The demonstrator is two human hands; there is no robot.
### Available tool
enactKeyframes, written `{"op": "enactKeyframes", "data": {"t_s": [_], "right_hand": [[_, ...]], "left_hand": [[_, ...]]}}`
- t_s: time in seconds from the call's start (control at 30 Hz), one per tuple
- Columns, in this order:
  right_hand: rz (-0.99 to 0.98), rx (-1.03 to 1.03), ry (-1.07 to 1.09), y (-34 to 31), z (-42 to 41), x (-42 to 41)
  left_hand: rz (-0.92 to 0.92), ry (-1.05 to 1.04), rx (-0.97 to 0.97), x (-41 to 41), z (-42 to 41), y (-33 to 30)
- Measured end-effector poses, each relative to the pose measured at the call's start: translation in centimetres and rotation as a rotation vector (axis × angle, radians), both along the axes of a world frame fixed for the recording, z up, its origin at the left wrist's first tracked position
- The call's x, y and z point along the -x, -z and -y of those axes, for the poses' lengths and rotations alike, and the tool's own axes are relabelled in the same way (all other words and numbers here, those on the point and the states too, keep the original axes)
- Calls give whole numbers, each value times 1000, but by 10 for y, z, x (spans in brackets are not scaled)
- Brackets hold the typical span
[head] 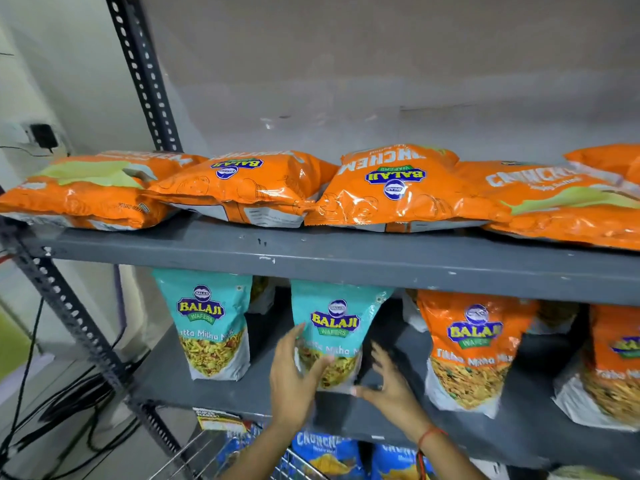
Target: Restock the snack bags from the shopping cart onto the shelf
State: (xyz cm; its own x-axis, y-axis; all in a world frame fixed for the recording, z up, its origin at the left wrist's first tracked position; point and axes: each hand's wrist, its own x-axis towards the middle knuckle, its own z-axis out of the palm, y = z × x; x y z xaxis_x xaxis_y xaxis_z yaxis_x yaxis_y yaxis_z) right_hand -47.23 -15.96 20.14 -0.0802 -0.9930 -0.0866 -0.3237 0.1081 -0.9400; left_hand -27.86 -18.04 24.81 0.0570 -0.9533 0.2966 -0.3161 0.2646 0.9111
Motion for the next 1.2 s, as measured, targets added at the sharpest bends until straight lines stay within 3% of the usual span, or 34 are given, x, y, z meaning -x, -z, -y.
{"op": "enactKeyframes", "data": {"t_s": [0.1,0.3,0.6,0.73,0.83,0.93,1.07,1.2], "right_hand": [[41,114,104,-25,-28,16],[173,332,351,-72,-92,71],[53,344,834,-59,-189,233],[44,245,731,-31,-189,313],[102,19,646,-3,-174,361],[145,-58,521,15,-159,399],[149,-167,345,29,-147,425],[113,-244,314,33,-138,431]], "left_hand": [[-46,36,125,35,-21,-35],[-84,243,141,121,-60,-70],[23,572,-111,248,-126,-5],[99,666,-269,310,-117,33],[196,640,-365,357,-97,55],[253,583,-439,390,-81,67],[393,532,-362,411,-78,79],[378,481,-281,420,-77,83]]}}
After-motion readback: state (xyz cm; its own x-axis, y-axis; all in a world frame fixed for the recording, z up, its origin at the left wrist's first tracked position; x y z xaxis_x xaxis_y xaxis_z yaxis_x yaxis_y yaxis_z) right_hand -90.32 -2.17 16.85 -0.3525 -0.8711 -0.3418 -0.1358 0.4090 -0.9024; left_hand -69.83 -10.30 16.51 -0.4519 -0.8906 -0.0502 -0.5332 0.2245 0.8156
